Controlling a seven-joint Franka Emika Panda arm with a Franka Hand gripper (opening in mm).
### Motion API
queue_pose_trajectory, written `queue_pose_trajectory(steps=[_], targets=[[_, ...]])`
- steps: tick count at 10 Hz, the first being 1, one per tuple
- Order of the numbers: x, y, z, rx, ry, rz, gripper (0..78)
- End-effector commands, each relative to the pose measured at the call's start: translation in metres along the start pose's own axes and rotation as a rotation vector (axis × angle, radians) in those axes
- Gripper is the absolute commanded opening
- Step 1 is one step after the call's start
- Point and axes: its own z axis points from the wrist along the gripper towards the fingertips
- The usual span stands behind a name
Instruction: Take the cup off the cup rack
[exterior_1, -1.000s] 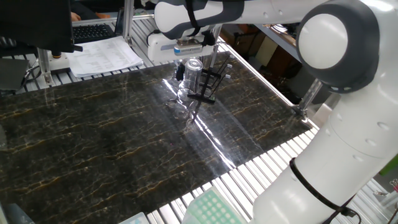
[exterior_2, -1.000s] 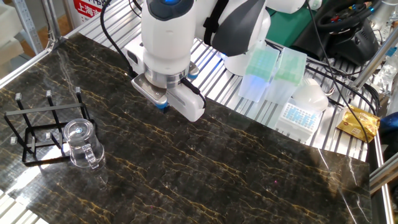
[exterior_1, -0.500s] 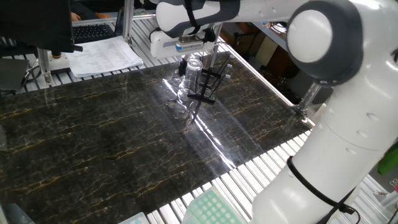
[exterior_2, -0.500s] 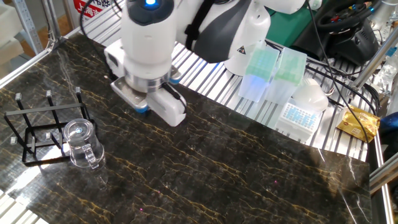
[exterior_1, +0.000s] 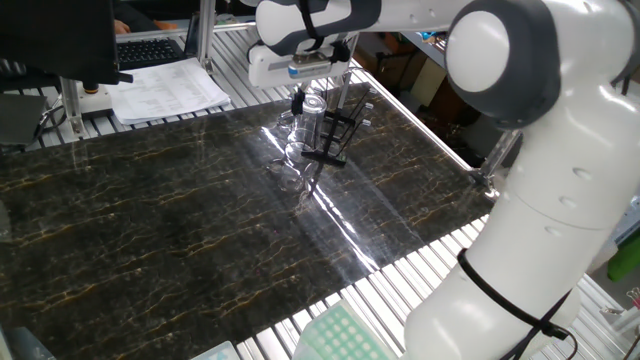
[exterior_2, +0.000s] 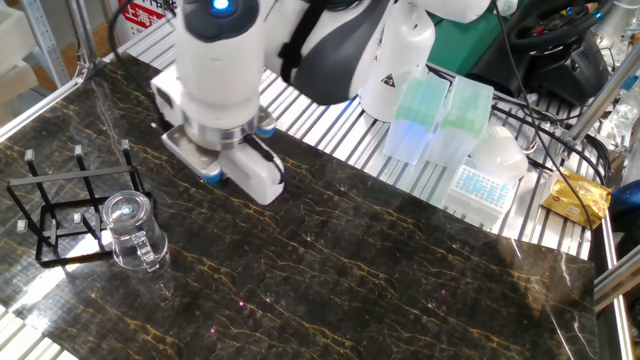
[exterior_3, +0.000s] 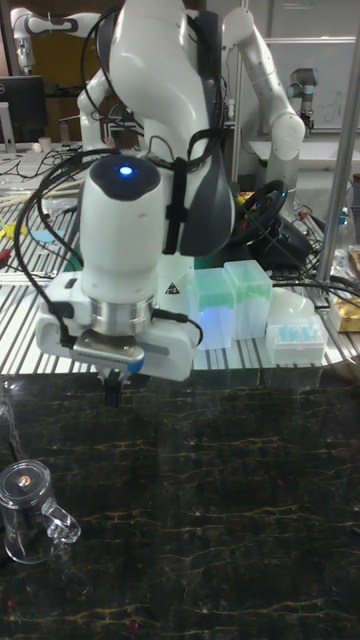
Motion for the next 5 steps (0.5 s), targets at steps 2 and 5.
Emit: queue_pose_trajectory(steps=[2, 5], targets=[[-0.02, -0.019, 0.007, -0.005, -0.003, -0.027, 0.0], [-0.029, -0.032, 0.004, -0.001, -0.003, -0.027, 0.0]])
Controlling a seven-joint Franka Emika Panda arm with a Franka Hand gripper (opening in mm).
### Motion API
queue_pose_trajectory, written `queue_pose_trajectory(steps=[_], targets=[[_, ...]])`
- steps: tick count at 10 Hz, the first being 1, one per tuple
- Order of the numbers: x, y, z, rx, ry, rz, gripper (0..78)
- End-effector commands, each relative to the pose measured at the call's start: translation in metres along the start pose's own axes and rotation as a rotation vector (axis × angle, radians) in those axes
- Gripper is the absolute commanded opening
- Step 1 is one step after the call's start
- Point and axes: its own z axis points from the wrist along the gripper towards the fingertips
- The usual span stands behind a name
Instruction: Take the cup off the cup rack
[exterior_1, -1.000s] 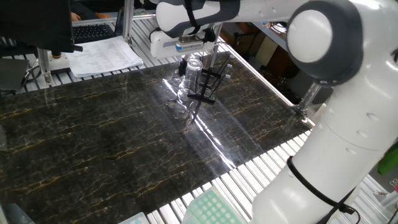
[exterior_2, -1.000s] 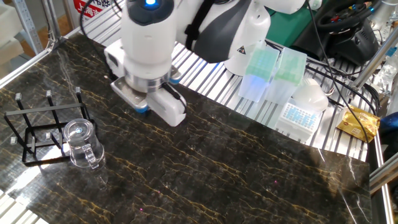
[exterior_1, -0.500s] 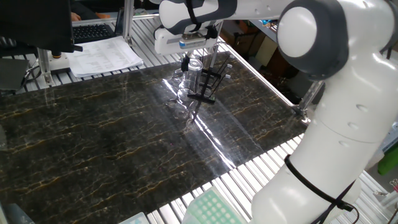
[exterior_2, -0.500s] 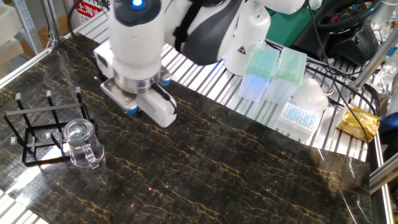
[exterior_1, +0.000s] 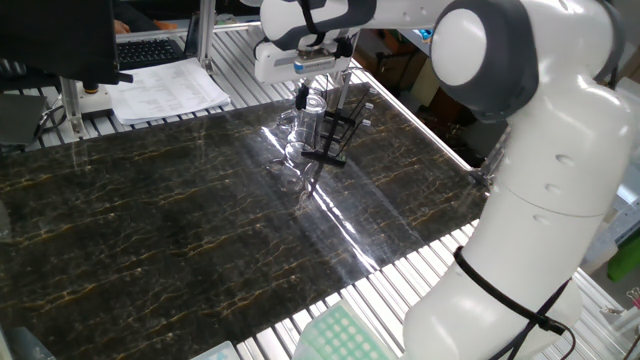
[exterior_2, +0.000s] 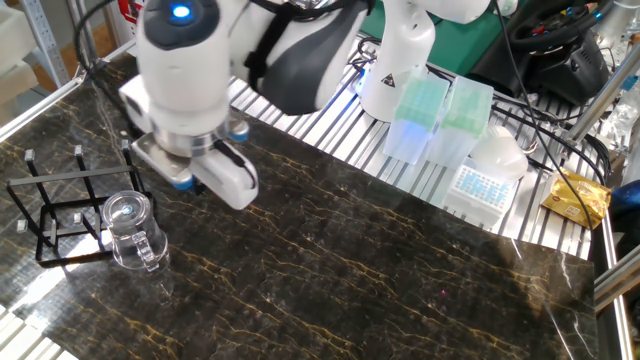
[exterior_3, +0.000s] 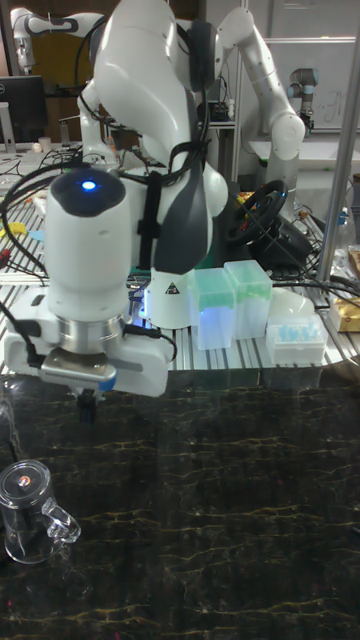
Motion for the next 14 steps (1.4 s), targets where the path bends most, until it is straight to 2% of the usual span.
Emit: queue_pose_trajectory(steps=[1, 5, 6, 7, 8, 10, 14], targets=[[-0.0056, -0.0077, -0.0031, 0.004, -0.003, 0.006, 0.0], [-0.0085, -0.0096, 0.0004, 0.005, -0.008, 0.021, 0.0], [-0.0087, -0.0093, 0.0008, -0.005, -0.003, 0.022, 0.0], [-0.0087, -0.0093, 0.0008, -0.039, 0.01, 0.04, 0.0], [-0.0087, -0.0093, 0.0008, -0.058, 0.02, 0.084, 0.0], [-0.0087, -0.0093, 0.0008, -0.053, 0.054, 0.15, 0.0], [-0.0087, -0.0093, 0.0008, -0.043, 0.079, 0.275, 0.0]])
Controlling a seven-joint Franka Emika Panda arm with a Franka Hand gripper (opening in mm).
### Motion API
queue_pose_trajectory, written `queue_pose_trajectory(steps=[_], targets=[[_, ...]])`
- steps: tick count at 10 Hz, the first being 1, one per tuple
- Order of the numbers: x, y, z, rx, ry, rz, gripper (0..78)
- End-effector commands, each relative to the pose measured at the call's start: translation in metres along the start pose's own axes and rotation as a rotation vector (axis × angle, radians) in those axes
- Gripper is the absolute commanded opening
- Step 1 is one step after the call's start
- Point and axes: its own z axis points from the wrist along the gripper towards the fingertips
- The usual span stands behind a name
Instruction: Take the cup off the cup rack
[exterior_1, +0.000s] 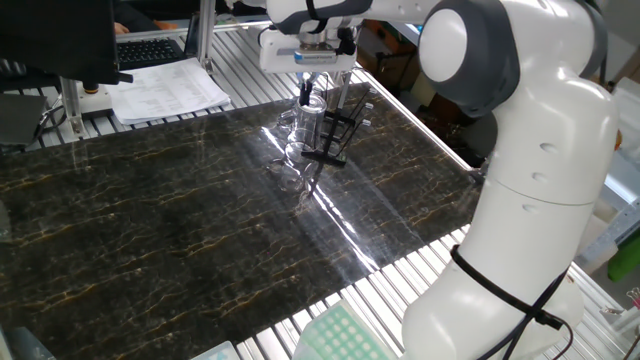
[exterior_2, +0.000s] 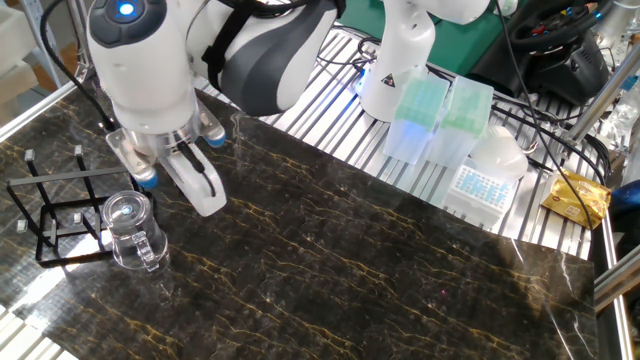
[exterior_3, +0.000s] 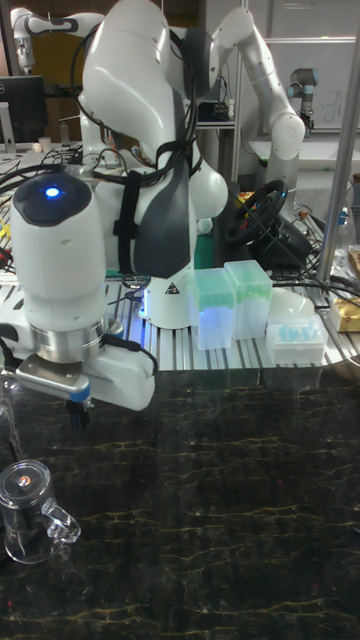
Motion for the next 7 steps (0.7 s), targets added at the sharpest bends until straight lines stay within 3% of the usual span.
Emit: queue_pose_trajectory(steps=[1, 3, 7], targets=[[-0.001, -0.001, -0.001, 0.008, 0.017, 0.071, 0.0], [-0.001, -0.001, -0.001, 0.02, 0.008, 0.068, 0.0], [-0.028, -0.021, 0.002, 0.027, -0.001, 0.083, 0.0]])
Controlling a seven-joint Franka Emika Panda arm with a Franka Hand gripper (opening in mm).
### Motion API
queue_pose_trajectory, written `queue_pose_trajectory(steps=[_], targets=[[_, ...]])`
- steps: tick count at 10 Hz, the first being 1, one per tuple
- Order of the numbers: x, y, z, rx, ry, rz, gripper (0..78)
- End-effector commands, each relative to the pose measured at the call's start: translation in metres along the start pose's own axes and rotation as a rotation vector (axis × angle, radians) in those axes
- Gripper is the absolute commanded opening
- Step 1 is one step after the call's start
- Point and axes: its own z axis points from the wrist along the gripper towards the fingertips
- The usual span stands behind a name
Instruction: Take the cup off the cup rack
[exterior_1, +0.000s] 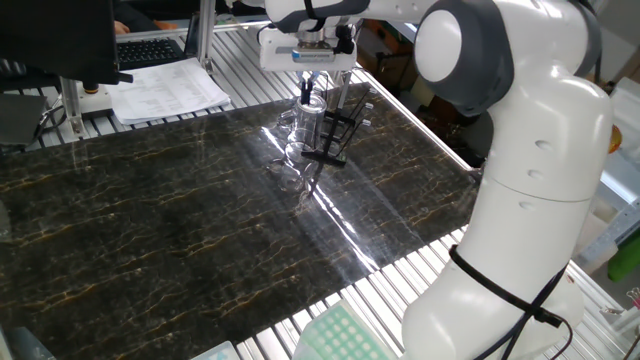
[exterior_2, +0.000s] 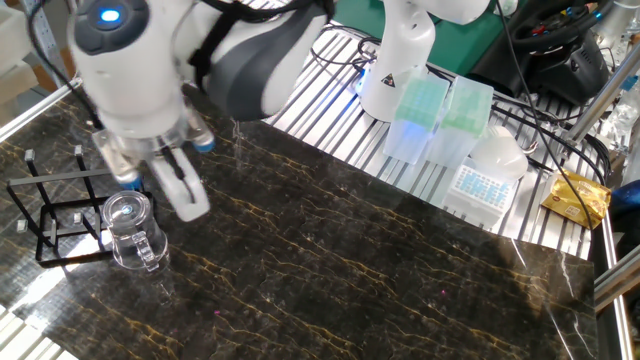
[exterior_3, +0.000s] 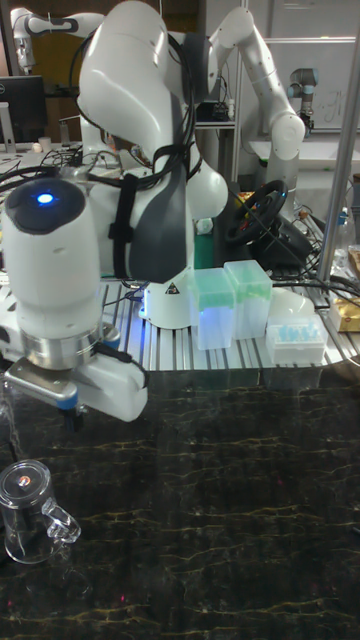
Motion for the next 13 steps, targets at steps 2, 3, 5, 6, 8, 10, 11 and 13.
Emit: queue_pose_trajectory(steps=[2, 3, 5, 6, 8, 10, 11, 13], targets=[[-0.021, -0.019, 0.004, 0.005, -0.016, 0.002, 0.0], [-0.02, -0.02, 0.001, 0.006, -0.02, 0.005, 0.0], [-0.024, -0.023, -0.002, 0.012, -0.033, 0.004, 0.0], [-0.024, -0.023, -0.002, 0.012, -0.033, 0.004, 0.0], [-0.038, -0.03, -0.004, 0.009, -0.044, -0.018, 0.0], [-0.046, -0.038, 0.003, 0.003, -0.062, -0.036, 0.0], [-0.05, -0.04, 0.005, -0.001, -0.065, -0.041, 0.0], [-0.058, -0.04, 0.005, -0.003, -0.069, -0.045, 0.0]])
